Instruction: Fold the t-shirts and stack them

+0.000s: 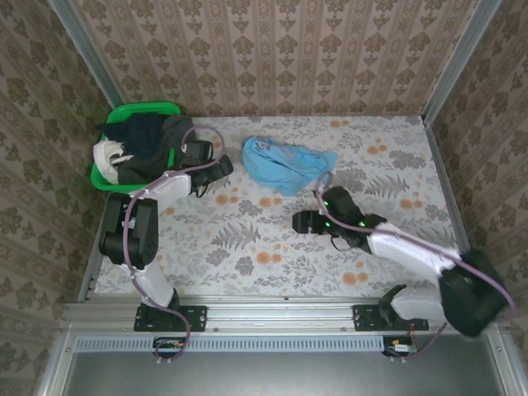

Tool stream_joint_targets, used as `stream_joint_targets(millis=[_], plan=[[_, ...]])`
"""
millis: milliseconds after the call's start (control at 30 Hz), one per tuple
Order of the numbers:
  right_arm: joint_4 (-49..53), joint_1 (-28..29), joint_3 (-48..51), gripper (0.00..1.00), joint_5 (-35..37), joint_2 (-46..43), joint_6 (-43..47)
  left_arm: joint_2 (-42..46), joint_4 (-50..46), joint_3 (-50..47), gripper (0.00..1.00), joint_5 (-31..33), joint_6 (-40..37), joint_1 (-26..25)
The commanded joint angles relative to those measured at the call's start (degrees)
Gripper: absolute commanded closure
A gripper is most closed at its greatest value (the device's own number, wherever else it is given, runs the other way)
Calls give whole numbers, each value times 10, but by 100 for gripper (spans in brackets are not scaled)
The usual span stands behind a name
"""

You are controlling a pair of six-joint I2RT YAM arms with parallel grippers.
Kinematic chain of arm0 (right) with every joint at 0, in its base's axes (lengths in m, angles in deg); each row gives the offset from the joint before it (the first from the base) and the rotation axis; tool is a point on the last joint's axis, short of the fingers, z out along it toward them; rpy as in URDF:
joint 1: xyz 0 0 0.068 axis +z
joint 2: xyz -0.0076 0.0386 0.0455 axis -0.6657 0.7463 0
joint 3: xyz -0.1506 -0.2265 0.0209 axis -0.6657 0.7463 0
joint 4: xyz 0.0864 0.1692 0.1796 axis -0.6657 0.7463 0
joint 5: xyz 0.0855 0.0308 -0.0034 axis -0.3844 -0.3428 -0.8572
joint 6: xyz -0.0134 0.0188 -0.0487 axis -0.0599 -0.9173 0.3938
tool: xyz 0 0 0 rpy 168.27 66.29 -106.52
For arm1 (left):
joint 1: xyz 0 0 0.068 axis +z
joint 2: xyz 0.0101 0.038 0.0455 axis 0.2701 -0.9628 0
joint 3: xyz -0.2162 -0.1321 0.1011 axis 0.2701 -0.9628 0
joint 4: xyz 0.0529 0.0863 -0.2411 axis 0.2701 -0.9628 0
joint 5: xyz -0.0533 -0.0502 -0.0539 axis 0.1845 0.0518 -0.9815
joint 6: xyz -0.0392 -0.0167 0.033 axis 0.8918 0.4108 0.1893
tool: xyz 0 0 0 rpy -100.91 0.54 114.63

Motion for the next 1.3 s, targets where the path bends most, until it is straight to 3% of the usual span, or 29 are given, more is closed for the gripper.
stream_joint_targets(millis=[0,267,400,500,700,833,1000,1100,1200,1233,1267], plan=[[-18,10,-101,24,88,125,5,30,24,-11,0,-46,-33,0],[38,12,-295,28,140,354,16,52,50,-58,0,-80,-70,9],[136,27,-388,32,243,425,22,61,61,-71,0,-99,-70,24],[199,39,-443,44,308,455,36,69,69,-76,0,-105,-74,27],[276,43,-484,88,397,422,108,76,75,-69,0,-118,-79,30],[291,51,-491,99,307,280,188,105,82,-75,0,-117,-78,33],[323,31,-524,100,156,126,242,174,88,-96,0,-106,-75,41],[357,-28,-520,100,110,119,253,208,89,-109,0,-99,-78,41],[347,-103,-475,100,111,143,241,210,92,-116,0,-109,-77,39],[342,-128,-463,98,115,158,235,206,93,-119,0,-113,-74,37],[341,-151,-457,85,116,177,227,200,96,-121,0,-118,-71,32]])
